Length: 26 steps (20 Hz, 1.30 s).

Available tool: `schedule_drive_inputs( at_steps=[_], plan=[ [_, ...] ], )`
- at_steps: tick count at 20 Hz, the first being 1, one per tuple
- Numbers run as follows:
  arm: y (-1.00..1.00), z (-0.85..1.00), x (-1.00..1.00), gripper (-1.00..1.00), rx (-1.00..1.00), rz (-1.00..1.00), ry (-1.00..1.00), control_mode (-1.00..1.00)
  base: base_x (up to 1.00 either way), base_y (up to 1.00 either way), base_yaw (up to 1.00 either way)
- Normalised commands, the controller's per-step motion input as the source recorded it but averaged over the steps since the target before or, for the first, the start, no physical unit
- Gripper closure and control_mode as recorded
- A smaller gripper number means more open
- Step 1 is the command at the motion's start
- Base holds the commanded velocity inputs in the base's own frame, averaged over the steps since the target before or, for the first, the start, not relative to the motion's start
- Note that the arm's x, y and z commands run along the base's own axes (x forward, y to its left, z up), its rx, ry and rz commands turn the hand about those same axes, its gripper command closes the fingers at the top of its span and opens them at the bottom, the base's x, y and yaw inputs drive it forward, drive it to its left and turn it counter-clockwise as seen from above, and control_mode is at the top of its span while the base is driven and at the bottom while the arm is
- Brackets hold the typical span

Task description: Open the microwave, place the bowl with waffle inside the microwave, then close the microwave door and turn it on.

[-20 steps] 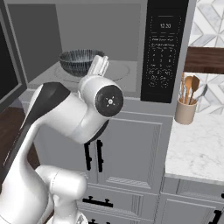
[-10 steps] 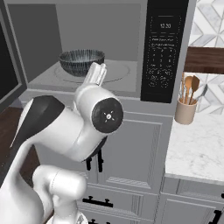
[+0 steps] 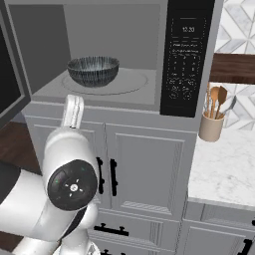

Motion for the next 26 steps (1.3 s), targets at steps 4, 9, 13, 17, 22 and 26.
schedule_drive_inputs(
  at_steps=[4, 9, 13, 17, 22, 26],
  plan=[
    [0.34, -0.23, -0.64, 1.00, -0.20, 0.00, -0.21, -1.00, 0.00, 0.00, 0.00],
    [0.12, -0.12, -0.40, 1.00, -0.14, -0.09, -0.15, -1.00, 0.00, 0.00, 0.00],
    [0.30, -0.15, -0.04, 1.00, -0.18, -0.12, -0.19, -1.00, 0.00, 0.00, 0.00],
    [0.34, -0.18, -0.10, 1.00, -0.21, -0.12, -0.38, -1.00, 0.00, 0.00, 0.00],
    [0.44, -0.19, -0.06, 1.00, -0.21, -0.09, -0.31, -1.00, 0.00, 0.00, 0.00],
    [0.62, -0.23, -0.01, 1.00, -0.24, -0.09, -0.34, -1.00, 0.00, 0.00, 0.00]
  ],
)
